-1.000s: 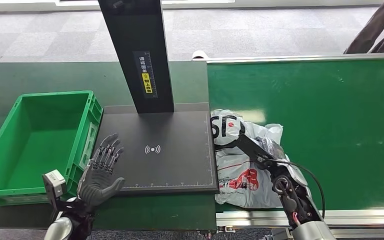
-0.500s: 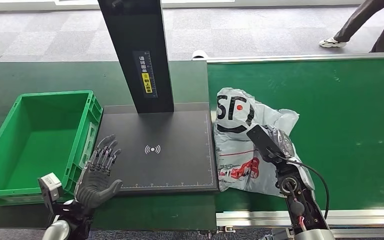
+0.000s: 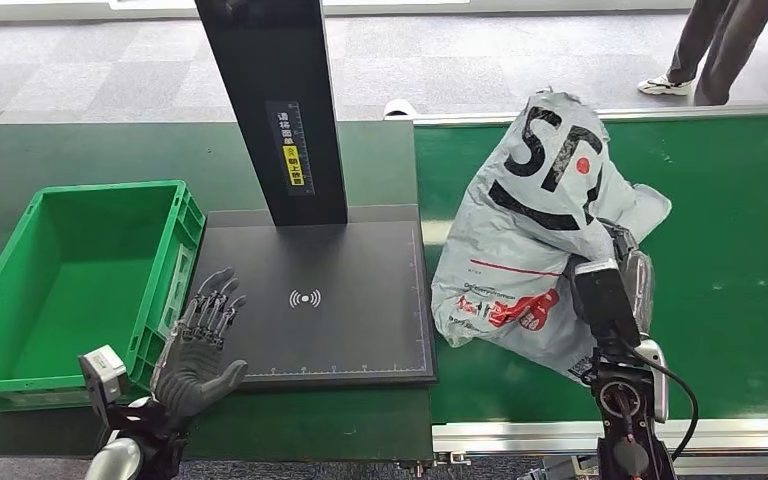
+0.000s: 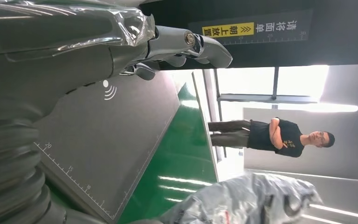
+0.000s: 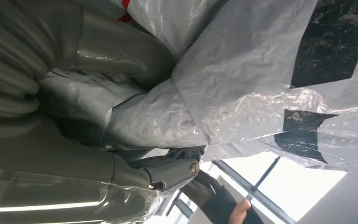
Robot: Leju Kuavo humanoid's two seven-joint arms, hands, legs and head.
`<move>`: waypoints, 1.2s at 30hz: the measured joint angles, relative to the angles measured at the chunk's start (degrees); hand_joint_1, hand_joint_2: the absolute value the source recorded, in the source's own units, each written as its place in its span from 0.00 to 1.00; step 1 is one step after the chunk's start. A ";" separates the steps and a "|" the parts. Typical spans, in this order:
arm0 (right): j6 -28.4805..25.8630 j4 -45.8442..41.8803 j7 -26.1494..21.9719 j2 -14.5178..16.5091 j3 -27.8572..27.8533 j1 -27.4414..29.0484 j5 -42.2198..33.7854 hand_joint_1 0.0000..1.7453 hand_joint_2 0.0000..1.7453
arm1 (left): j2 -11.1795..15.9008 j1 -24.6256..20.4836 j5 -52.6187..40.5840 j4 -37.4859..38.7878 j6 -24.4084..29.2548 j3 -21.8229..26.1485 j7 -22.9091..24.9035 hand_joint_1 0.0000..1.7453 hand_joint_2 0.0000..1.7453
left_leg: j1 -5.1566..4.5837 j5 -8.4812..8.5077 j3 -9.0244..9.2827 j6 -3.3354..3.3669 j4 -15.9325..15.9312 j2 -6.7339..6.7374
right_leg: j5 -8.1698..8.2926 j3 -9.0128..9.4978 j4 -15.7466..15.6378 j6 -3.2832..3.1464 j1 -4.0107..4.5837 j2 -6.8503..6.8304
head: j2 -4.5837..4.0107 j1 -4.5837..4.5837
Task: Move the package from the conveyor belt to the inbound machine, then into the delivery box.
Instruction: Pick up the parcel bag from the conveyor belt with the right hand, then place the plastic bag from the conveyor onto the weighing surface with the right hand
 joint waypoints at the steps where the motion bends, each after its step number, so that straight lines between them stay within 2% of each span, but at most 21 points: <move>1: -0.45 -1.10 -0.57 0.20 -0.42 0.44 -0.34 1.00 1.00 | -0.02 -0.13 -0.08 0.00 0.00 -0.01 -0.01 0.00 1.00 | 0.00 0.00 0.00 0.00 0.00 0.00 | 0.00 0.00 0.00 0.00 0.00 0.00 | 0.00 0.01; 9: -4.79 -7.85 -4.46 2.11 -2.91 2.85 -1.95 1.00 1.00 | -0.15 -1.30 -0.12 0.06 0.07 -0.32 -0.01 0.00 1.00 | 0.00 0.00 0.00 0.00 0.00 0.01 | 0.00 0.00 0.00 0.00 0.00 0.00 | 0.00 0.01; 14: -4.06 -9.00 -4.51 2.66 -3.03 3.25 -0.60 1.00 1.00 | -0.23 -1.63 -0.13 0.07 0.17 -0.66 -0.01 0.00 1.00 | 0.00 0.00 -0.01 0.00 0.00 0.01 | 0.00 0.00 0.00 0.00 0.00 0.01 | 0.00 0.01; 21: -0.66 -8.57 -1.40 2.58 1.82 2.64 14.26 1.00 1.00 | -0.22 -1.65 -0.16 0.07 0.20 -0.99 -0.01 0.00 1.00 | 0.00 0.01 -0.02 0.00 -0.01 0.01 | 0.00 0.00 0.00 0.00 0.00 0.00 | 0.00 0.01; 27: 0.07 -7.78 -0.61 2.50 4.56 2.19 17.15 1.00 1.00 | -0.16 -1.68 -0.21 0.07 0.19 -1.28 -0.05 0.00 1.00 | 0.00 0.01 -0.05 0.00 -0.01 0.00 | 0.00 0.00 0.00 0.00 0.00 0.00 | 0.00 0.01; 30: 1.22 -6.96 0.00 2.03 6.25 1.48 21.47 1.00 1.00 | -0.01 -2.12 -0.22 0.31 0.18 -1.47 -0.45 0.00 1.00 | 0.00 0.01 -0.06 0.00 0.00 0.02 | 0.00 -0.01 0.00 0.00 0.00 0.01 | 0.00 0.02; 36: 4.09 -3.69 2.55 0.20 12.61 -3.73 29.42 1.00 1.00 | 0.14 -4.40 -0.22 1.79 0.13 -2.58 -1.11 0.00 1.00 | 0.00 0.07 -0.04 0.00 0.00 0.01 | 0.02 0.00 0.00 0.00 0.00 0.00 | 0.00 0.01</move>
